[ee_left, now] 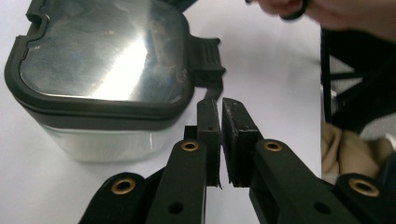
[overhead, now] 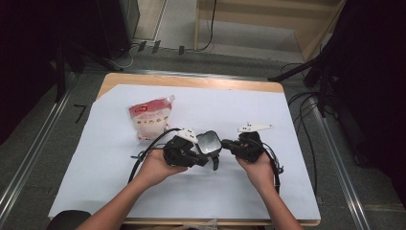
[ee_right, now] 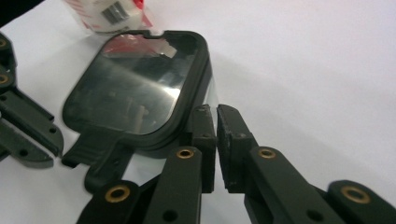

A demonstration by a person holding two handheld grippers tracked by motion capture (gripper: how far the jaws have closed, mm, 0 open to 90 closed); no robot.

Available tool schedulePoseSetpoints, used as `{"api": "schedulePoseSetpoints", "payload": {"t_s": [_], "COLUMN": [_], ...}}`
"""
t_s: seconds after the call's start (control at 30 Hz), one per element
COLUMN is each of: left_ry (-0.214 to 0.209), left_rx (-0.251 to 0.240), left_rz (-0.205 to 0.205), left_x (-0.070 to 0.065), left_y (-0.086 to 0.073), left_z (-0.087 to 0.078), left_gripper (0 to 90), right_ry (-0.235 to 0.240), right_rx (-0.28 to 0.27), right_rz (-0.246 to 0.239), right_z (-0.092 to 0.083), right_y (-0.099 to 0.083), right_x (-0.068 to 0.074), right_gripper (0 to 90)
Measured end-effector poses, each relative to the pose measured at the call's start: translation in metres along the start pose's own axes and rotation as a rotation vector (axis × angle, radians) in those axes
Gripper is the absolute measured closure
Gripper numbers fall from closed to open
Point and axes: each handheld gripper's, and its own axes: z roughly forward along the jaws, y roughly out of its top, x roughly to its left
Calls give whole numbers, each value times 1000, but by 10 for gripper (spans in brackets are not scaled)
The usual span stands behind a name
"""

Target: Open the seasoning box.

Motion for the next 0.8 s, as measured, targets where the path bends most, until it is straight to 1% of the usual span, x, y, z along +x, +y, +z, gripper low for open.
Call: {"api": "schedulePoseSetpoints", "payload": {"t_s": [0.03,0.1,0.13,0.2,0.23,0.3,0.37,0.4,0.43,0.47,0.5,0.53,0.57,0.6,0.63,0.7,0.73,0.77,0.8], "left_ry": [10,12,17,13,14,15,29,27,17,18,30,29,22,29,29,27,23,17,16], "left_rx": [17,22,15,6,7,0,-11,-22,-21,-22,-27,-34,-36,-45,-45,-42,-36,-33,-29], "left_rz": [18,11,10,-5,-5,-13,-12,-16,-8,-3,1,-4,-9,-14,-14,-24,-31,-38,-43], "left_x": [0,1,2,4,5,6,7,7,9,10,10,11,13,14,14,16,18,19,20], "left_y": [0,-1,-2,-2,-2,-3,-4,-4,-5,-6,-7,-8,-8,-9,-9,-10,-10,-11,-11], "left_z": [-3,-6,-8,-10,-12,-15,-18,-20,-22,-24,-26,-28,-29,-31,-31,-32,-32,-32,-31], "left_gripper": [857,841,832,793,770,737,678,646,631,604,581,564,550,521,495,488,483,463,463], "right_ry": [-5,-3,-5,-12,-15,-17,-16,-20,-24,-26,-28,-27,-26,-23,-23,-17,-9,-4,0], "right_rx": [-7,-12,-12,-7,-9,-10,-12,-16,-20,-28,-27,-30,-27,-28,-28,-25,-21,-17,-17], "right_rz": [-14,-16,-16,-21,-19,-2,8,8,9,-2,-3,-12,-5,-18,-18,-20,-8,-7,-5], "right_z": [-2,-6,-8,-11,-13,-17,-21,-22,-24,-25,-26,-27,-28,-29,-29,-30,-31,-33,-34], "right_y": [0,1,0,0,-1,-2,-3,-3,-4,-6,-7,-8,-9,-10,-10,-12,-13,-14,-15], "right_x": [1,2,2,2,2,0,-2,-3,-3,-3,-2,-2,0,3,3,5,7,9,11], "right_gripper": [838,808,807,788,774,756,719,696,664,646,628,602,594,567,567,566,567,567,569]}}
